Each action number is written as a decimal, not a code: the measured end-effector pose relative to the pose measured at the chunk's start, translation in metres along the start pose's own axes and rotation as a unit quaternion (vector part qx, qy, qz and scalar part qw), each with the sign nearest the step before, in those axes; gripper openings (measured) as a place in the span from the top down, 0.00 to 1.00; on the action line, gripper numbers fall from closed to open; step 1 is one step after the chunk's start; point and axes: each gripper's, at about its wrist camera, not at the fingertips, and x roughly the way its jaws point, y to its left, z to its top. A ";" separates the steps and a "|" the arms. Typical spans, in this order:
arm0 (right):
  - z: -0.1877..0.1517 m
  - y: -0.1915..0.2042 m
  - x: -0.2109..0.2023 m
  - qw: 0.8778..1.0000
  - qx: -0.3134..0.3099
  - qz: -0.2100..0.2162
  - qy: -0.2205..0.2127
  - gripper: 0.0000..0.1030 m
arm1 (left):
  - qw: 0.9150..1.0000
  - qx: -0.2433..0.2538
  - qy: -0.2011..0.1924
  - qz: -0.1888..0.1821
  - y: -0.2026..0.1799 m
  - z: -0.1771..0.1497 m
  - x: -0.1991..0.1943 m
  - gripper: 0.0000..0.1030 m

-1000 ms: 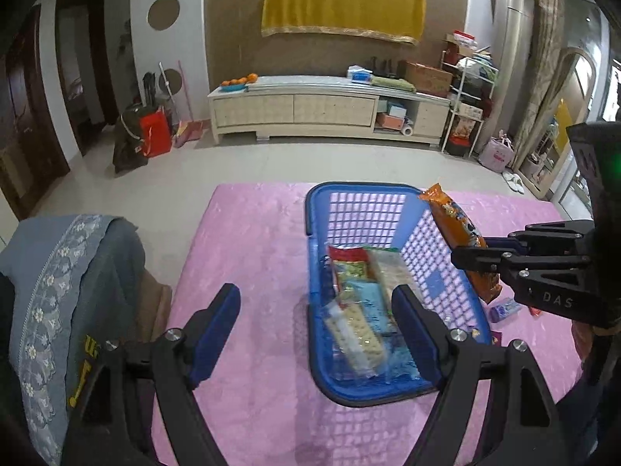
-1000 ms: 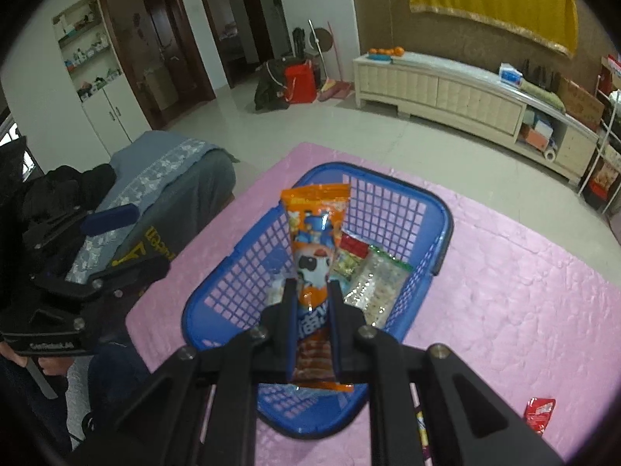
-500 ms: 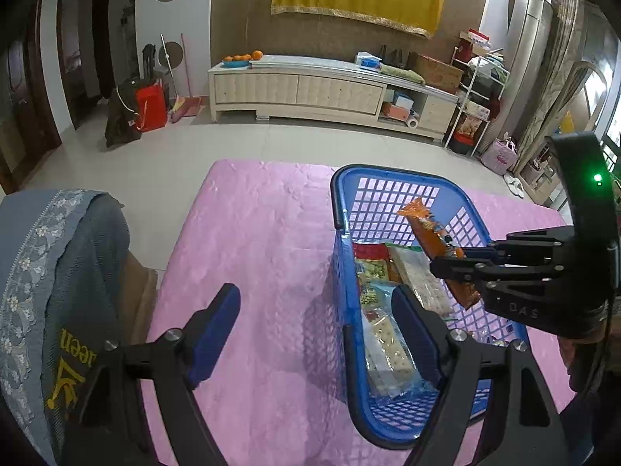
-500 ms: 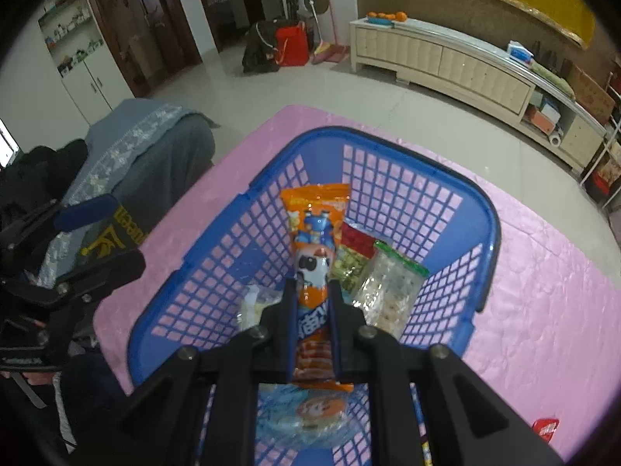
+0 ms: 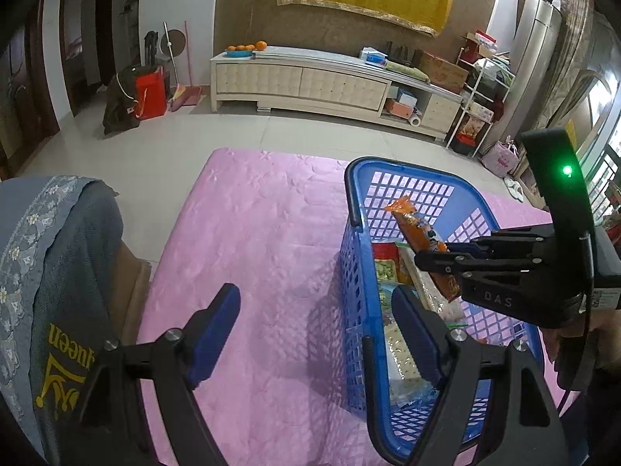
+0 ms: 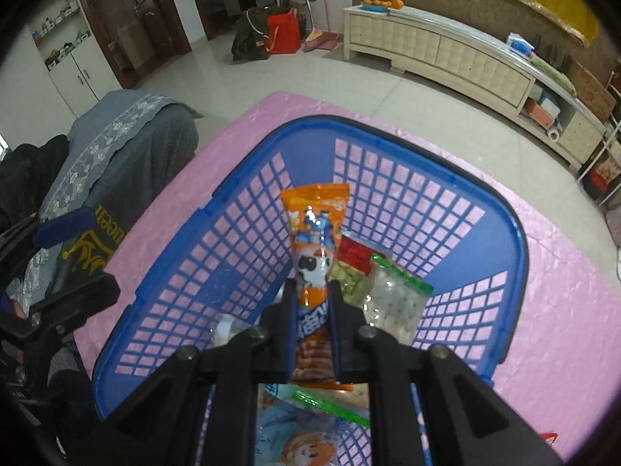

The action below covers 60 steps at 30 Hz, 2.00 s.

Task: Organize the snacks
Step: 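Carry the orange snack bar over the basket and open the right gripper, then move both grippers back over the gum box and red packet on the bed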

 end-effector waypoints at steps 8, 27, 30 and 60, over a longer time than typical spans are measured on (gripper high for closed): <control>-0.008 -0.006 -0.008 1.000 0.009 -0.006 -0.007 0.32 | 1.000 0.000 -0.001 0.007 -0.001 -0.003 -0.007 0.24; -0.051 -0.015 -0.109 0.997 0.000 -0.035 -0.075 0.29 | 0.999 0.034 -0.039 -0.003 -0.065 -0.009 -0.060 0.24; -0.060 -0.021 -0.127 0.995 0.007 -0.041 -0.088 0.26 | 0.998 0.048 -0.045 -0.005 -0.082 -0.011 -0.070 0.24; -0.218 -0.144 -0.206 0.980 0.129 -0.107 -0.110 0.23 | 0.980 0.178 -0.007 -0.091 -0.265 -0.064 -0.045 0.24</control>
